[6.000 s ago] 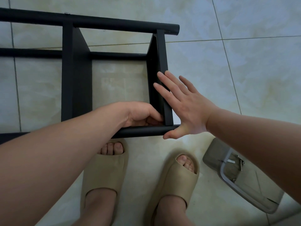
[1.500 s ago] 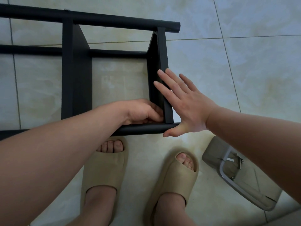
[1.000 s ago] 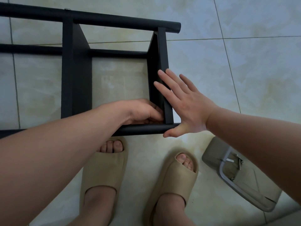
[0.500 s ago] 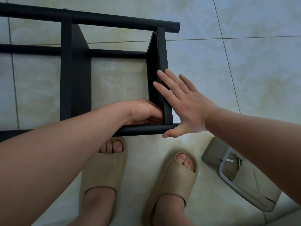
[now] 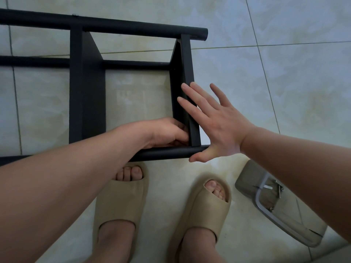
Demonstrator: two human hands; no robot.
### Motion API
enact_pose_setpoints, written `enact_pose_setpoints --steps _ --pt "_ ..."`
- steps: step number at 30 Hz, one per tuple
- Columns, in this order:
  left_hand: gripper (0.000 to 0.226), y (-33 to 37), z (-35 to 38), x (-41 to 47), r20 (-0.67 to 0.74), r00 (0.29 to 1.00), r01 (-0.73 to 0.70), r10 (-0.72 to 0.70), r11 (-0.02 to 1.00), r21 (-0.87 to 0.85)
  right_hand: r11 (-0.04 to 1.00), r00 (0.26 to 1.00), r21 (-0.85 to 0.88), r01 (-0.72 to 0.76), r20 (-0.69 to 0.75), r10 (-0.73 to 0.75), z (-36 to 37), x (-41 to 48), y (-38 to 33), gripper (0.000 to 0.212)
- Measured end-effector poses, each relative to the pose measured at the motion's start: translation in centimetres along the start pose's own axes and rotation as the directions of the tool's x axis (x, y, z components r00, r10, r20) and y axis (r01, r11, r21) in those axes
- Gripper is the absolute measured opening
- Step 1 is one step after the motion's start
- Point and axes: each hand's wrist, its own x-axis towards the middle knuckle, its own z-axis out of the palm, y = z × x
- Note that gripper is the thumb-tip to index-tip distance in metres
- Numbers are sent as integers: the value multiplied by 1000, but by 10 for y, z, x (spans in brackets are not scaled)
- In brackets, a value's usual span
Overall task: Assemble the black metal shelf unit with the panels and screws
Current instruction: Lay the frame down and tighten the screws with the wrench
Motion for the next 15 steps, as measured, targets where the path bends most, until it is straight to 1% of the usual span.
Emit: enact_pose_setpoints --steps 3,8,12,15 --pt "11 -1 0 0 3 1000 8 -8 1000 0 1000 1000 -17 -2 3 2 -1 0 -1 133" --pt "9 -2 -1 1 16 999 28 -27 999 -35 1000 1000 4 -10 13 10 0 -1 -1 133" --pt "13 -2 -1 3 -2 999 37 -37 999 0 1000 1000 14 -7 11 7 0 -1 -2 132" --pt "11 -3 -2 3 -18 1000 18 -18 1000 17 1000 1000 17 -4 5 4 0 -1 -2 132"
